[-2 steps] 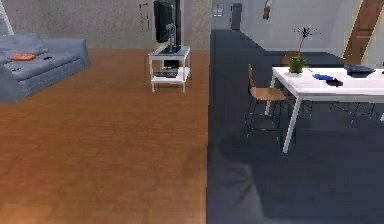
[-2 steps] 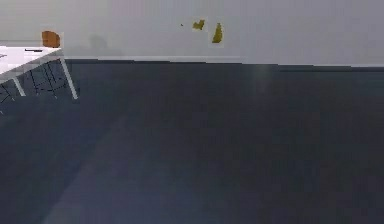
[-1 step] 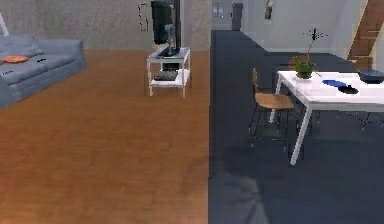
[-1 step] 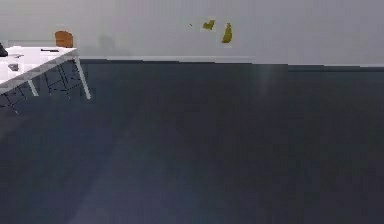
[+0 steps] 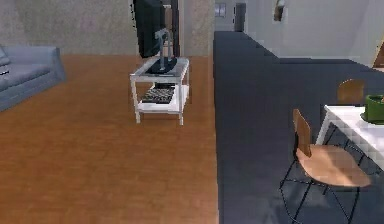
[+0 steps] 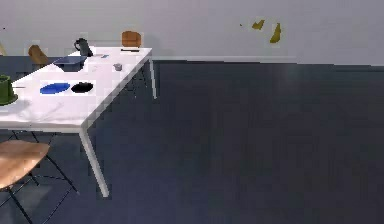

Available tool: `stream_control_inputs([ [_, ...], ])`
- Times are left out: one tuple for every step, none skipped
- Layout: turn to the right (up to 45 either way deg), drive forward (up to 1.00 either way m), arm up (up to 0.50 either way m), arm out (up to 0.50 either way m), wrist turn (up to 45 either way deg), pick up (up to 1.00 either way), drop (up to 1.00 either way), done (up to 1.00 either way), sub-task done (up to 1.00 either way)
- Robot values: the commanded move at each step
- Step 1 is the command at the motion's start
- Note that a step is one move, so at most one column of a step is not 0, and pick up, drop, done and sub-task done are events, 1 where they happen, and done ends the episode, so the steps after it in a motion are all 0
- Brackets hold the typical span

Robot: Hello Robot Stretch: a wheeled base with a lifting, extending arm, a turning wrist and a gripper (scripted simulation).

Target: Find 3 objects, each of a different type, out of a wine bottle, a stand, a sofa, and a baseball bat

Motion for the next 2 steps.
stream_control_inputs([
  [3.0, 0.00, 0.00, 0.00, 0.0, 0.00, 0.00, 0.00, 0.00],
  [0.0, 0.75, 0.00, 0.00, 0.0, 0.00, 0.00, 0.00, 0.00],
])
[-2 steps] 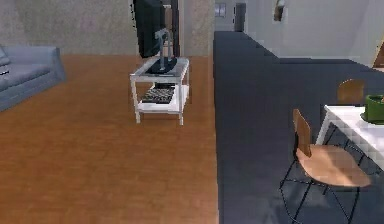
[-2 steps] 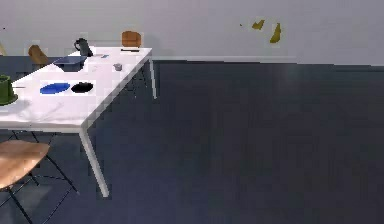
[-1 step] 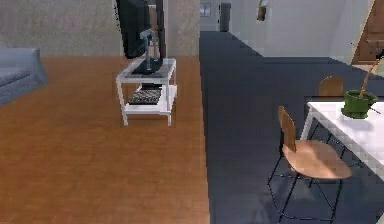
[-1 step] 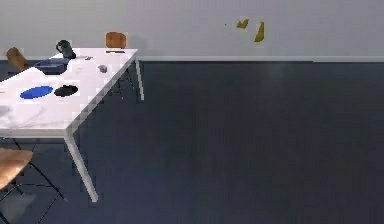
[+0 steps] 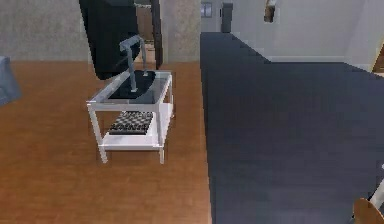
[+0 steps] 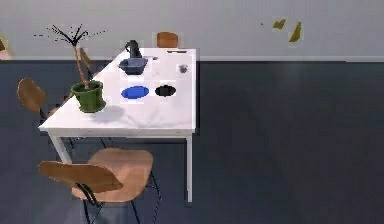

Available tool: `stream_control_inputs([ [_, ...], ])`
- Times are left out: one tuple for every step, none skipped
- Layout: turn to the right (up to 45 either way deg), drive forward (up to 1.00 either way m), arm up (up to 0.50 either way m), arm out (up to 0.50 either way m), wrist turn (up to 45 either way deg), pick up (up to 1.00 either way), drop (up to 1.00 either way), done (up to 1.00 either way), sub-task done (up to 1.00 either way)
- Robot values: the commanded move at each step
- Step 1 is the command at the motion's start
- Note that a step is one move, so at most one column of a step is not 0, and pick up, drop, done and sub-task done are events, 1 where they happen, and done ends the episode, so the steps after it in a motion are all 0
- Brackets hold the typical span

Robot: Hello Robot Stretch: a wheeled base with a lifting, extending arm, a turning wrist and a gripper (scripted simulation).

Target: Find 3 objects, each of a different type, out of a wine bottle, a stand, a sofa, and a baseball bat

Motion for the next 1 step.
stream_control_inputs([
  [3.0, 0.00, 0.00, 0.00, 0.0, 0.00, 0.00, 0.00, 0.00],
])
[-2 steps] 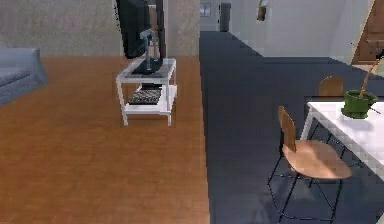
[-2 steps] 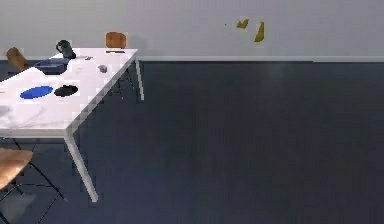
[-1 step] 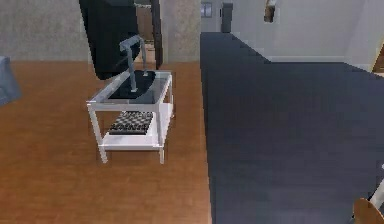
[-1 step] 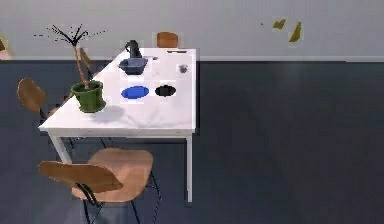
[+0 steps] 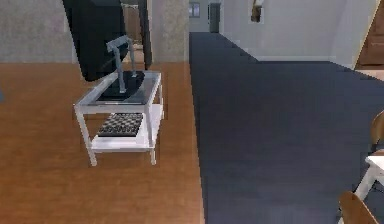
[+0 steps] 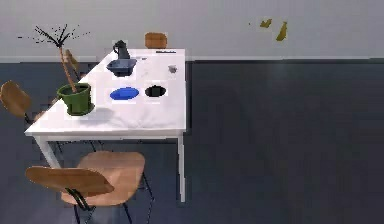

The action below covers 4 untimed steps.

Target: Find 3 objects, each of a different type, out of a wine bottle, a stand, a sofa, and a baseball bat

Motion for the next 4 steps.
stream_control_inputs([
  [0.0, 0.95, 0.00, 0.00, 0.0, 0.00, 0.00, 0.00, 0.00],
  [-30.0, 0.00, 0.00, 0.00, 0.0, 0.00, 0.00, 0.00, 0.00],
  [0.0, 0.00, 0.00, 0.00, 0.0, 0.00, 0.00, 0.00, 1.00],
  [-45.0, 0.00, 0.00, 0.00, 0.0, 0.00, 0.00, 0.00, 0.00],
])
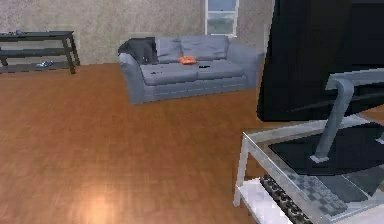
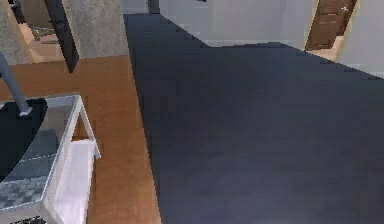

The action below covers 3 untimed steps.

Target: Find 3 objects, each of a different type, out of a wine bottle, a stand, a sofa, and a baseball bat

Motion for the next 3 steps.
stream_control_inputs([
  [-15.0, 0.00, 0.00, 0.00, 0.0, 0.00, 0.00, 0.00, 0.00],
  [-3.0, 0.00, 0.00, 0.00, 0.0, 0.00, 0.00, 0.00, 0.00],
  [0.0, 1.00, 0.00, 0.00, 0.0, 0.00, 0.00, 0.00, 0.00],
])
